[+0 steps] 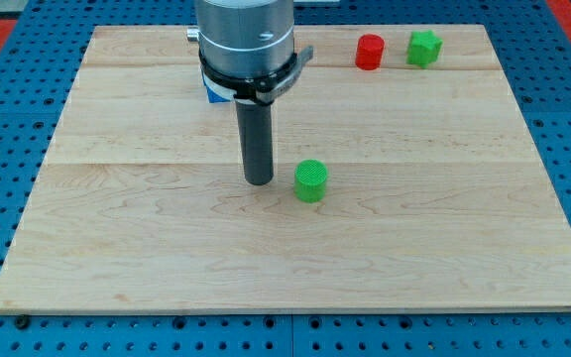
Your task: Keep the blue cube at the top left side of the green circle
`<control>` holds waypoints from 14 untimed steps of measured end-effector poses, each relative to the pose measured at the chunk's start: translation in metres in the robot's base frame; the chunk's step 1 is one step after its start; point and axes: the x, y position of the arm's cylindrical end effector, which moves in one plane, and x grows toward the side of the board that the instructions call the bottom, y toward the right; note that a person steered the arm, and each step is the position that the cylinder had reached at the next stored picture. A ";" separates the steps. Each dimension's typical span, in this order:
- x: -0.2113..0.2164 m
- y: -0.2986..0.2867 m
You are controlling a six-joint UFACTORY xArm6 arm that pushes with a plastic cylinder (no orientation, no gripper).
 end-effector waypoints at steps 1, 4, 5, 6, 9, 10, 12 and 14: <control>-0.014 -0.007; -0.044 -0.014; -0.045 0.025; 0.001 0.032; -0.019 0.021; -0.072 0.004; -0.114 -0.102; -0.167 -0.141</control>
